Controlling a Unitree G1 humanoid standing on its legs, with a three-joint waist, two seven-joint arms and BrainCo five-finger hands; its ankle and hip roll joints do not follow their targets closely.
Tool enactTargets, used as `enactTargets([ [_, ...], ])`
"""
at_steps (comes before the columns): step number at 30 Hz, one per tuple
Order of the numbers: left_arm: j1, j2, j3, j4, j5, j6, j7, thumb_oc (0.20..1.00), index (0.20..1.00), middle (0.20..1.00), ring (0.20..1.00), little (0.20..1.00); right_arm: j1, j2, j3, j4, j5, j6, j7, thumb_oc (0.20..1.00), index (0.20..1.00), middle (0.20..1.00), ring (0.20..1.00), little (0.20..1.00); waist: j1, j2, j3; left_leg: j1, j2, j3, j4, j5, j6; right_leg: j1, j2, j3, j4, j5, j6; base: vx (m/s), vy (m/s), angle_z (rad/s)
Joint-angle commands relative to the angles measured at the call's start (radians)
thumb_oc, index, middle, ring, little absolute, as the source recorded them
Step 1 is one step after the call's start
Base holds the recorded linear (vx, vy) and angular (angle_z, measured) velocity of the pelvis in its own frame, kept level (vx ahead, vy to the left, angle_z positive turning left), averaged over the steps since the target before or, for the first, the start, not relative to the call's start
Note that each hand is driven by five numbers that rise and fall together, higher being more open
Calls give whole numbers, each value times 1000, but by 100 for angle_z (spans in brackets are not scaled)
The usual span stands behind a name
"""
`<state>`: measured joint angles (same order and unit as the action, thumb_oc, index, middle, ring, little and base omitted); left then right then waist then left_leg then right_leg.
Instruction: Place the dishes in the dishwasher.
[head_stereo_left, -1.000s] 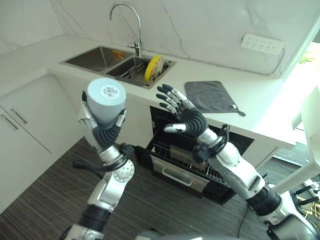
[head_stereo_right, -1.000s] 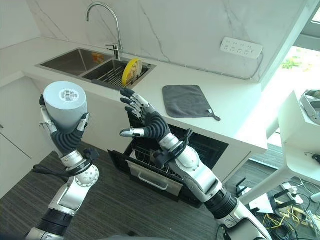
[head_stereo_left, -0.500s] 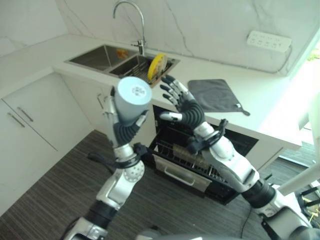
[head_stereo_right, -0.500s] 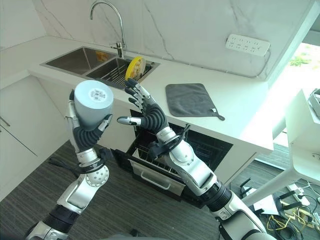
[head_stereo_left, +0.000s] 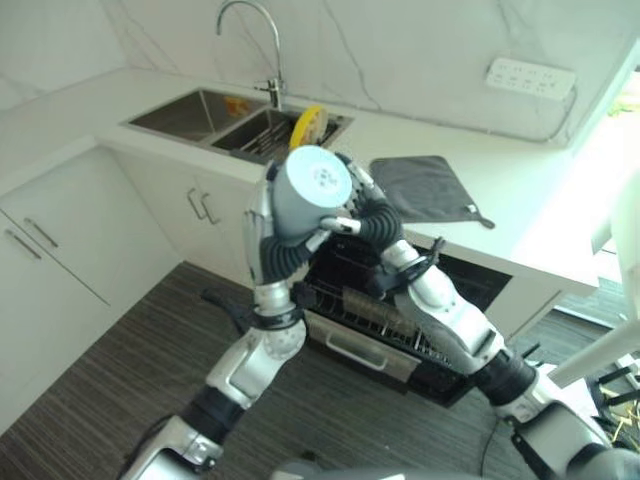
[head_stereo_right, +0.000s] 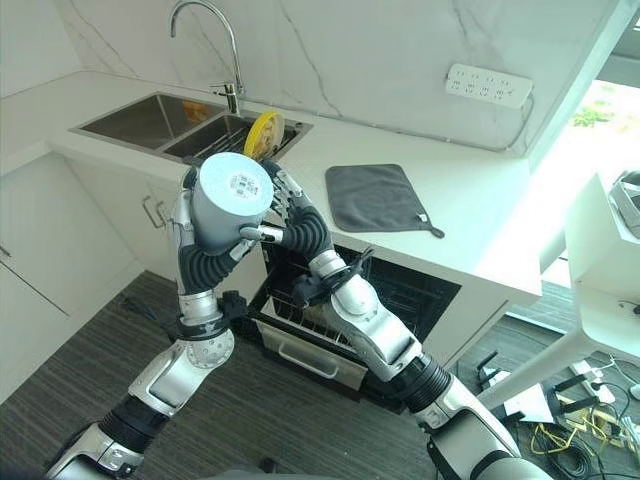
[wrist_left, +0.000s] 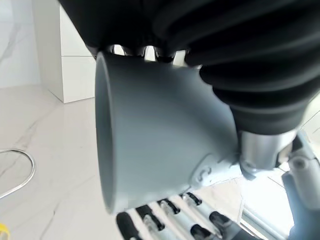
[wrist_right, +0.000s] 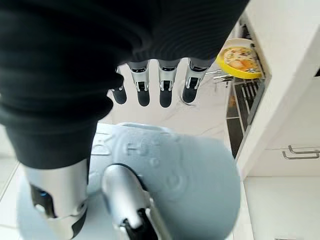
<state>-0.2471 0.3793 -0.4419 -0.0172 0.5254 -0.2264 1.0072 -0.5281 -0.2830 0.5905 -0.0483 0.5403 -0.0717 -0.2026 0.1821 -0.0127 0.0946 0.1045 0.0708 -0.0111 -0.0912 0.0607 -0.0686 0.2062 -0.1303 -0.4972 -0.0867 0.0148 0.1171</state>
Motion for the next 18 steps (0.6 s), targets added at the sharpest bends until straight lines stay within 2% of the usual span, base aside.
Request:
enactTargets([
  [1,-98,38,-85,13,28,-87,-19,200,200,200,200,200,-137,40,15,3,1,-36,0,1000,1000,1000,1000,1000,-18,-47,-7,21,-34,63,4,-44,9,-4,-10,149,19,16,-5,9,15,-9],
  [18,-64,20,-114,61,-20,-86,-39,200,200,200,200,200,-136,27,18,-30,-28,-23,80,1000,1000,1000,1000,1000,-26,-46,-6,31,-45,70,4,-57,21,-15,-12,169,17,20,-4,-3,8,-7],
])
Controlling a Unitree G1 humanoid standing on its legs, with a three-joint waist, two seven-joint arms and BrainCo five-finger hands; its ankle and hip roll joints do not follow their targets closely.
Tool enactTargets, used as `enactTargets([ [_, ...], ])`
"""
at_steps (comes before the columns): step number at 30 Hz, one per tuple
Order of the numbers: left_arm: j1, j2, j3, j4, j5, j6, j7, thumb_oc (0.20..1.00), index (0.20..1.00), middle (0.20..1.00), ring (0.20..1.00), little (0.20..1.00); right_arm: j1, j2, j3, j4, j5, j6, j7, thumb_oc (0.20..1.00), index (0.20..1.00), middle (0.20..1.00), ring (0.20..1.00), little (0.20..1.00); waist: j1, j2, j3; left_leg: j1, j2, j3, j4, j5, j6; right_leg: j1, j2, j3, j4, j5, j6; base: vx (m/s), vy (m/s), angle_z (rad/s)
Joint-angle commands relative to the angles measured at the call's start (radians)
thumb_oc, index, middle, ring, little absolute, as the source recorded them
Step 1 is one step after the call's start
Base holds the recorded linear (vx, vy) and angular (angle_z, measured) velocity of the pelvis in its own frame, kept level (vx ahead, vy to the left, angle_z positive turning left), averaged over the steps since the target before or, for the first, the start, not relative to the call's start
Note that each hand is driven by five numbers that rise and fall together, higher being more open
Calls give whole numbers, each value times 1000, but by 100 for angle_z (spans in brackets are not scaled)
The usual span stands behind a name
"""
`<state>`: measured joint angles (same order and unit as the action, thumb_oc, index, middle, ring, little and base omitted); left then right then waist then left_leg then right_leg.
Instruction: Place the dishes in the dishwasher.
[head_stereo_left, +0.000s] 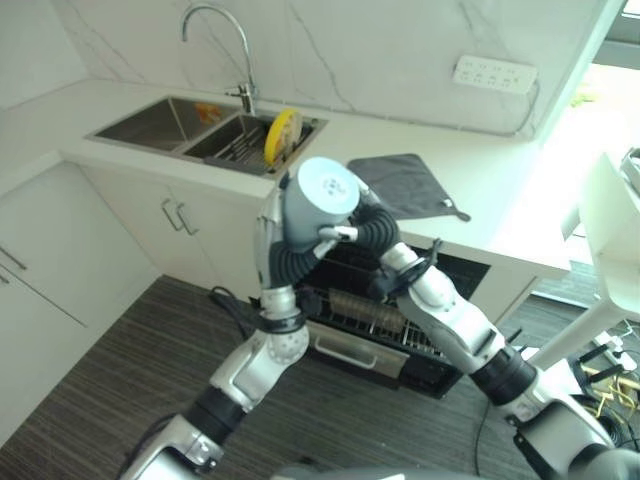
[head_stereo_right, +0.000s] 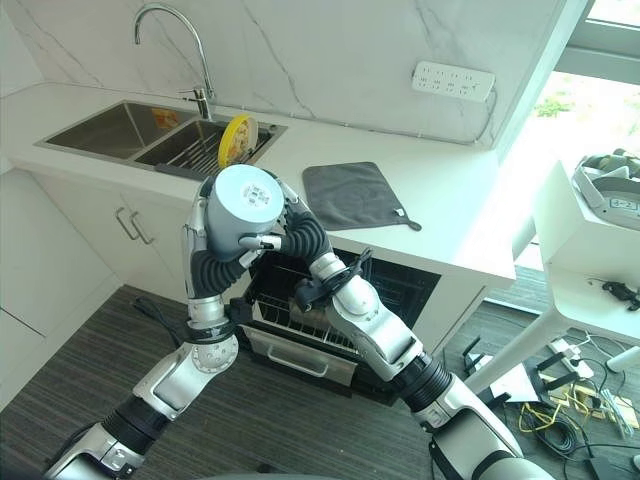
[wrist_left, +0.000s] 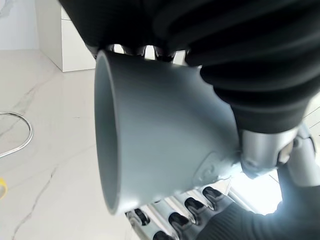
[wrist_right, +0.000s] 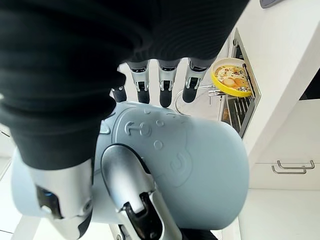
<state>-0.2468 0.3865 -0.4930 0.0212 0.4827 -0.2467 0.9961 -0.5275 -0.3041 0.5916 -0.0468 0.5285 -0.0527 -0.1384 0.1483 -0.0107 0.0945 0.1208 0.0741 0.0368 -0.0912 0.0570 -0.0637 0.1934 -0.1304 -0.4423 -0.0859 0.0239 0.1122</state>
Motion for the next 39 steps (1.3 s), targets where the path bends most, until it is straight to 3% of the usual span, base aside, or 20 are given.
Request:
enactTargets([
  [1,-58,14,-65,22,28,-69,-28,200,200,200,200,200,-137,46,17,-41,-11,-37,17,1000,1000,1000,1000,1000,10,-48,-6,15,-49,23,4,-54,17,-2,-13,111,17,10,2,-14,11,-4],
  [11,-55,13,-78,24,41,-83,-63,200,200,200,200,200,-163,57,24,-40,-8,-17,31,1000,1000,1000,1000,1000,20,-47,-5,13,-51,24,4,-54,21,-2,-17,98,18,10,2,-4,2,-1],
  [20,-60,16,-97,34,52,-53,-71,200,200,200,200,200,-182,58,30,-69,-22,-14,23,1000,1000,1000,1000,1000,21,-47,-4,14,-52,28,4,-57,23,-3,-17,98,18,8,1,0,0,0],
  [39,-55,12,-105,28,47,-22,-52,200,200,200,200,200,-190,58,12,-106,-215,-64,-121,1000,1000,1000,1000,1000,18,-30,1,15,-54,33,4,-61,26,-3,-19,95,17,3,-3,0,0,0],
])
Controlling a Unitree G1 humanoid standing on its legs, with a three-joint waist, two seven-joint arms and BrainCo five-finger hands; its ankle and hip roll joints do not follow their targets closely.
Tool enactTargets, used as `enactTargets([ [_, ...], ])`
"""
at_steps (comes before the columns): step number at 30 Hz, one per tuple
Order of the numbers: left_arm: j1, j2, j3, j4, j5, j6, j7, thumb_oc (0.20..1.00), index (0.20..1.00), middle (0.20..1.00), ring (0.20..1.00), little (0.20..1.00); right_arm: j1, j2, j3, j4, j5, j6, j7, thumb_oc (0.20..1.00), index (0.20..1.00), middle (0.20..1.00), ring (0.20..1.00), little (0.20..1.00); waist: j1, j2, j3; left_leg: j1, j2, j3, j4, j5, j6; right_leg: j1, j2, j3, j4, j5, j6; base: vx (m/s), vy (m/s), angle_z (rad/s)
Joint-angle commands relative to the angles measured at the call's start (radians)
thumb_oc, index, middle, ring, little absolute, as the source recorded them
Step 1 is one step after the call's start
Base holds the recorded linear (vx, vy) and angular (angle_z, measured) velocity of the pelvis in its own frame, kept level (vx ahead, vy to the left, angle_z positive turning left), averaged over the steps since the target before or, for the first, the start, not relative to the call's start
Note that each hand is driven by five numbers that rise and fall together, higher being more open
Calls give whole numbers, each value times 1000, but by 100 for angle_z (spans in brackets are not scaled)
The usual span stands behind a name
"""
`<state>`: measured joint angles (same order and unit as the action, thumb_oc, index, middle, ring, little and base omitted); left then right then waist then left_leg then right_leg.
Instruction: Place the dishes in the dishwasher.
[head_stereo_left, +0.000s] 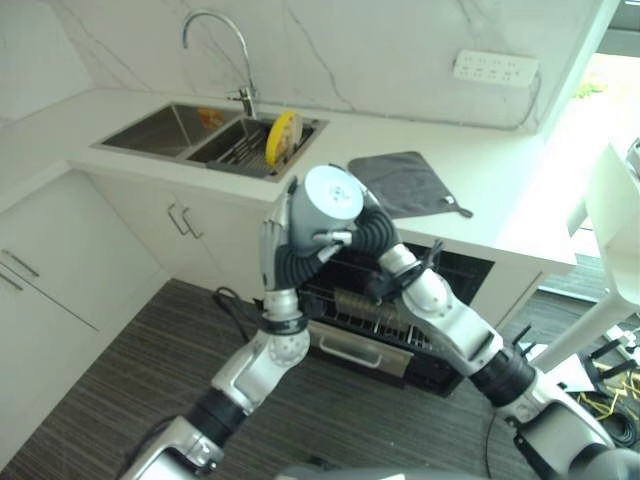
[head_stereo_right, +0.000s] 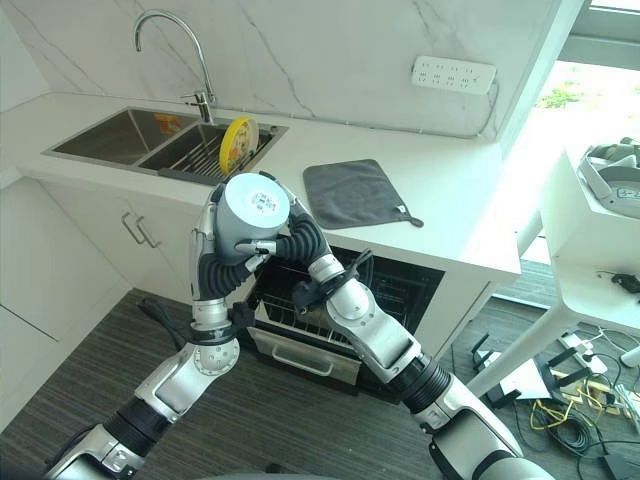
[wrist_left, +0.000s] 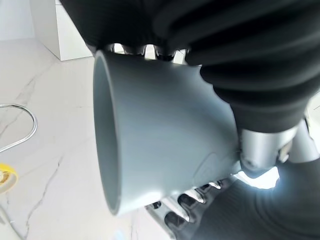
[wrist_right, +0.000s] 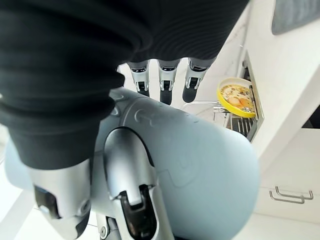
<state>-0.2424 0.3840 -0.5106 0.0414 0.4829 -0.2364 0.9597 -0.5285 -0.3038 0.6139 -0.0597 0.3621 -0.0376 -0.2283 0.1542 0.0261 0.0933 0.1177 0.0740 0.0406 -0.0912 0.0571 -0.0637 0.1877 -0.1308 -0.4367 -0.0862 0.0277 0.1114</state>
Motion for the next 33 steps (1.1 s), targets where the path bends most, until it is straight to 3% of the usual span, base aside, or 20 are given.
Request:
enactTargets([
  [1,-60,15,-88,9,46,-33,-15,200,200,200,200,200,-189,57,-9,-95,-49,-79,-32,1000,1000,1000,1000,1000,12,-66,3,18,-54,29,4,-61,26,3,-19,90,17,-2,-3,0,0,0],
  [12,-64,16,-100,9,43,-57,-45,200,200,200,200,200,-210,66,12,-106,-15,-75,21,1000,1000,1000,1000,1000,19,-64,2,19,-55,30,6,-63,28,6,-21,82,22,-9,-6,0,0,0],
  [13,-65,17,-101,9,46,-63,-49,200,200,200,200,200,-214,65,15,-110,-2,-72,31,567,567,567,567,567,20,-65,3,19,-55,31,6,-63,29,6,-21,82,23,-10,-6,0,0,0],
  [14,-65,17,-102,10,46,-68,-50,200,200,200,200,200,-214,65,17,-108,5,-74,36,272,272,272,272,272,21,-65,3,19,-56,30,6,-63,30,5,-21,82,24,-10,-7,0,0,0],
  [15,-65,17,-103,8,48,-70,-53,200,200,200,200,200,-215,65,21,-107,17,-78,41,200,200,200,200,200,21,-65,3,20,-56,30,6,-63,30,5,-22,81,25,-11,-7,0,0,0],
  [32,-81,19,-134,18,71,-45,-74,200,200,200,200,200,-210,85,23,-100,4,-122,-3,200,200,200,200,200,15,-60,1,24,-56,40,7,-66,34,3,-26,80,31,-11,-4,0,0,0],
  [33,-81,19,-134,21,72,-44,-74,304,304,304,304,304,-209,85,21,-98,7,-124,-11,200,200,200,200,200,15,-60,1,25,-55,41,7,-66,33,3,-27,80,30,-11,-4,0,0,0],
])
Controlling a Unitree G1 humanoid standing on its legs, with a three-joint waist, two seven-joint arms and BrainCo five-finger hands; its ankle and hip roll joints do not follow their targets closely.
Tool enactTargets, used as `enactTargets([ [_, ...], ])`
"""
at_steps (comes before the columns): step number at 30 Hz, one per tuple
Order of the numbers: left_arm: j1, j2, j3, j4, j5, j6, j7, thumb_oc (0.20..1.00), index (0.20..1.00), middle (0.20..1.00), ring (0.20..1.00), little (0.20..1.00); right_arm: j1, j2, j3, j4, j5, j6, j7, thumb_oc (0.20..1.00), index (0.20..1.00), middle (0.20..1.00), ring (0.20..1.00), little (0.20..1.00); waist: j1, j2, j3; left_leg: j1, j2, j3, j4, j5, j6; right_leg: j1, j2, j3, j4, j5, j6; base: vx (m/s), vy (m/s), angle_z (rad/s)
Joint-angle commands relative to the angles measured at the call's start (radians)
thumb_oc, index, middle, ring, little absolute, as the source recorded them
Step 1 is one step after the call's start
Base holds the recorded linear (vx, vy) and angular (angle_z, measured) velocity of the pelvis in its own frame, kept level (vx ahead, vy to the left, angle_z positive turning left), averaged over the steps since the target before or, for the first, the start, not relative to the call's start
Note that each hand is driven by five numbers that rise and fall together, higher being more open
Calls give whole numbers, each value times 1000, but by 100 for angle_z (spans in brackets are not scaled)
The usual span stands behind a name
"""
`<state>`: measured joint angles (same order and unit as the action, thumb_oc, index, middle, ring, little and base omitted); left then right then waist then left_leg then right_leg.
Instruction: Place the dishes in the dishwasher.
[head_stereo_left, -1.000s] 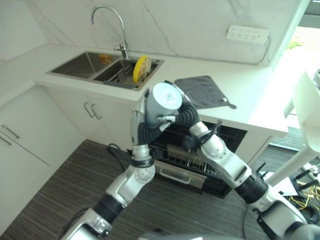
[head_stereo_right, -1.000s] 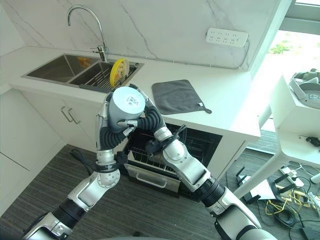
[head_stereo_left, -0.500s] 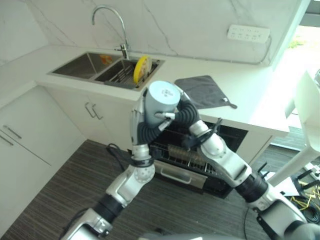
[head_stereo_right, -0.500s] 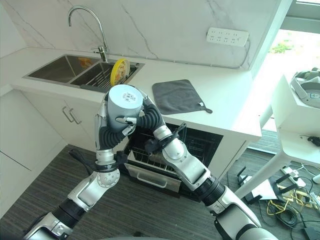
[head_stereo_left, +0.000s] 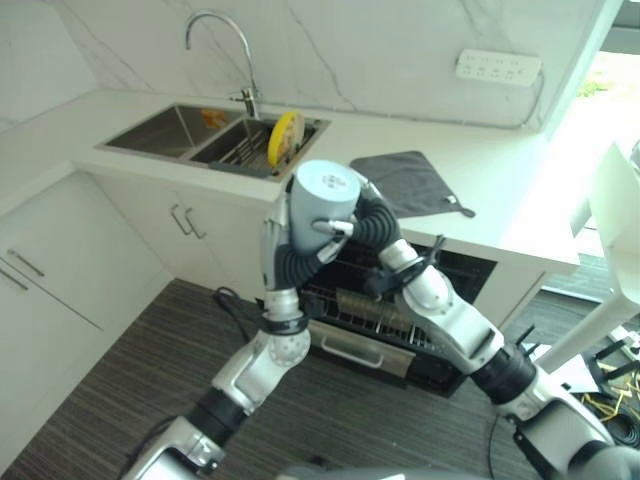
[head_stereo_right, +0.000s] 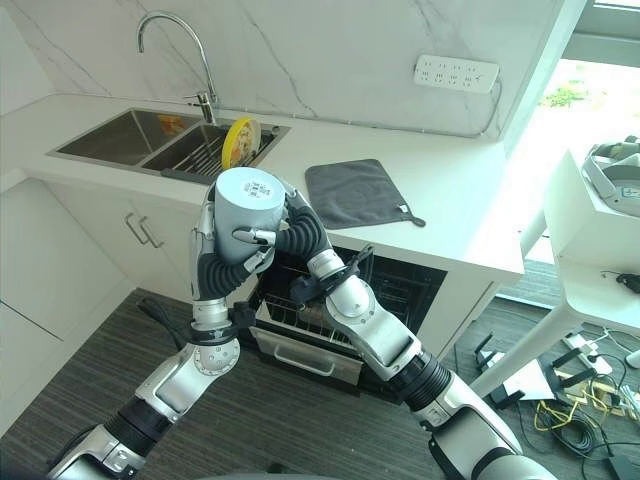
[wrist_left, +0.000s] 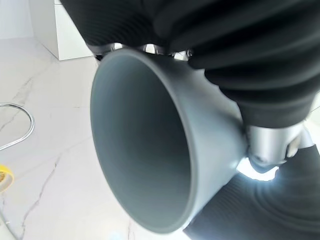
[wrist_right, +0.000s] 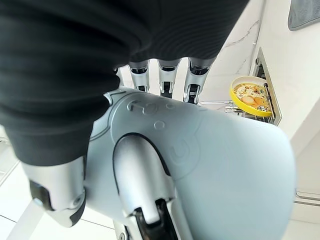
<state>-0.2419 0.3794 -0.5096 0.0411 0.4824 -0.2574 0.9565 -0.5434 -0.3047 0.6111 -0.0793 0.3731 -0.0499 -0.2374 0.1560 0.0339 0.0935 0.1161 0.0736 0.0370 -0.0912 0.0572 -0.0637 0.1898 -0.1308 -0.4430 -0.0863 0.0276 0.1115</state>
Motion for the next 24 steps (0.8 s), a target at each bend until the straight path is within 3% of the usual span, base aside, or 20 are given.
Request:
enactTargets([
  [1,-79,22,-137,25,79,-17,-67,774,774,774,774,774,-191,87,18,-75,4,-118,-20,200,200,200,200,200,11,-67,0,26,-54,47,7,-66,33,1,-27,87,30,-11,-4,0,0,0],
  [2,-78,22,-137,25,85,-13,-63,1000,1000,1000,1000,1000,-188,88,13,-73,14,-124,-34,200,200,200,200,200,10,-66,0,26,-55,48,7,-65,33,1,-27,88,30,-11,-5,0,0,0],
  [14,-46,21,-124,51,74,29,-39,1000,1000,1000,1000,1000,-85,86,-124,-70,101,-289,-235,200,200,200,200,200,-30,-51,0,39,-43,88,4,-67,31,2,-23,99,25,-9,-9,0,0,0],
  [22,-16,22,-97,64,73,46,-10,1000,1000,1000,1000,1000,13,60,-211,-102,166,-365,-260,200,200,200,200,200,-67,-48,2,50,-38,114,4,-71,28,3,-8,124,15,-7,-16,8,7,-12],
  [24,2,25,-86,72,63,81,-19,1000,1000,1000,1000,1000,50,46,-241,-93,161,-403,-280,200,200,200,200,200,-82,-48,3,54,-36,126,4,-72,27,2,-2,134,11,-4,-16,33,5,-19],
])
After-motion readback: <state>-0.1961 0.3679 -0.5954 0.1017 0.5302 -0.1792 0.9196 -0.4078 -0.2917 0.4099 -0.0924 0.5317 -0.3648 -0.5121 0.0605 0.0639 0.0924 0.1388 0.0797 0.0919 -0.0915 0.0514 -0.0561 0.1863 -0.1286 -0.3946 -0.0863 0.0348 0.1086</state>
